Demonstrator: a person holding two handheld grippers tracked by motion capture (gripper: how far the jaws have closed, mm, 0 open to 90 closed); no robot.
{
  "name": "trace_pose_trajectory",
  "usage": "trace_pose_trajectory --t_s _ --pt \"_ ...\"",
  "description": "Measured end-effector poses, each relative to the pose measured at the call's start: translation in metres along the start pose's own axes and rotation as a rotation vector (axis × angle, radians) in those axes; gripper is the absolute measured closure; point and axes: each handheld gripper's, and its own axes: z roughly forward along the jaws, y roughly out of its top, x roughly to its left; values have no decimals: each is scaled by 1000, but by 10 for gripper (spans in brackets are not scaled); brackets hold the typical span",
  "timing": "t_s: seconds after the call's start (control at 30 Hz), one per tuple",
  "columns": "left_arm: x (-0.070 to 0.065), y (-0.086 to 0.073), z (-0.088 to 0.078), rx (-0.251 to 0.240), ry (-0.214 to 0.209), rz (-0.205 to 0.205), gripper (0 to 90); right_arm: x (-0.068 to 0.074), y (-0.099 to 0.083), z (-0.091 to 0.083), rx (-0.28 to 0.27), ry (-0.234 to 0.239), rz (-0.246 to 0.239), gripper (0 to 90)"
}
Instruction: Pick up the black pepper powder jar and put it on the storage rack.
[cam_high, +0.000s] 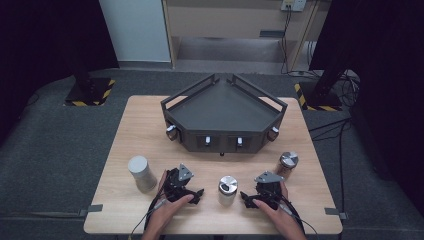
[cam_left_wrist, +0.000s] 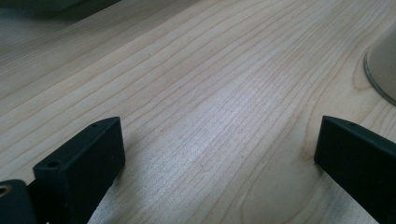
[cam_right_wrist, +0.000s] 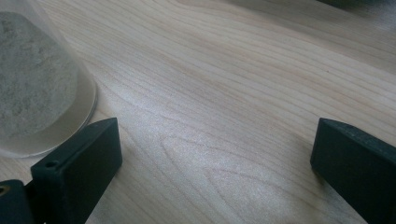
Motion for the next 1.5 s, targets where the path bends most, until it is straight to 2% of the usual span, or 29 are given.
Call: trace_pose_trajectory --t_s 0.37,0.73,0.93,1.5 --pt "-5 6 -11 -5 19 19 19 0 0 0 0 0 -1 19" --pt "-10 13 -19 -7 14 43 20 0 0 0 0 0 -1 19" --pt "-11 15 -23 -17 16 43 21 0 0 0 0 0 0 19" --pt "-10 26 -50 -51 35 48 24 0 0 0 0 -1 0 19"
